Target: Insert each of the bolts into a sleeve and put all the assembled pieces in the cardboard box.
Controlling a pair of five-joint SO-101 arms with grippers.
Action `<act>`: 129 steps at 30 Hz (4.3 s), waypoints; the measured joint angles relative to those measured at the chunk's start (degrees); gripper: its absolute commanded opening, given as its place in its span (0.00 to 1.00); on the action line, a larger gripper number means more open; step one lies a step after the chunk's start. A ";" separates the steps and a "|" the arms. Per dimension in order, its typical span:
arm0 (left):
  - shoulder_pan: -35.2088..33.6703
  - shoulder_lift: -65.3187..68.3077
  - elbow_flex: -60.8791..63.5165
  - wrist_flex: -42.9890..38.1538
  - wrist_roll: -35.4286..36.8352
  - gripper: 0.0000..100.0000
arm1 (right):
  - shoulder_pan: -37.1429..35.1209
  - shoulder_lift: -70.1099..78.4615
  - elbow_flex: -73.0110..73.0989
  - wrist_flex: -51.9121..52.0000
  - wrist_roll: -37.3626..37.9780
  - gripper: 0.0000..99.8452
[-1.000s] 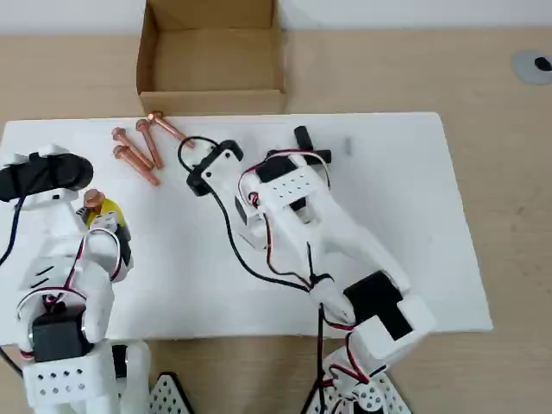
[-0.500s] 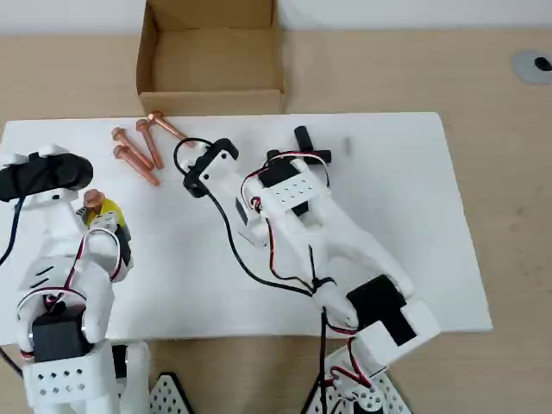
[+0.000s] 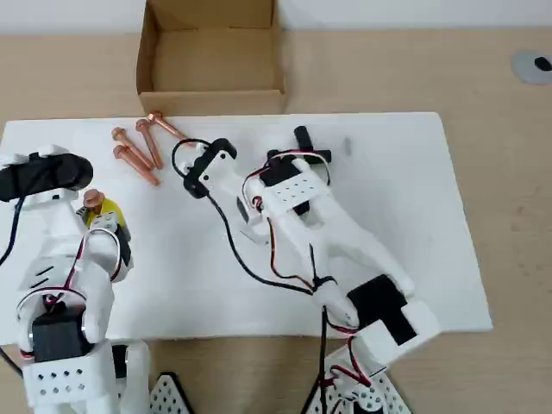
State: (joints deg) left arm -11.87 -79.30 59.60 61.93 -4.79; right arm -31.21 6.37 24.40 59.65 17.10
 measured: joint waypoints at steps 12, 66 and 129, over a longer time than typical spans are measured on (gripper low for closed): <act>0.00 0.00 -4.31 1.76 0.00 0.01 | 1.93 -1.14 0.00 4.22 -0.88 0.01; 33.41 -25.05 -18.81 -0.62 6.86 0.00 | -23.21 -109.98 72.44 -36.92 -22.86 0.01; 37.63 -25.14 -12.13 -0.44 -2.29 0.01 | -23.21 -109.98 72.44 -47.82 -15.74 0.01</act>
State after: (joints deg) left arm 25.76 -104.44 47.47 61.49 -7.08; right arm -54.42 -103.60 96.84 11.82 1.36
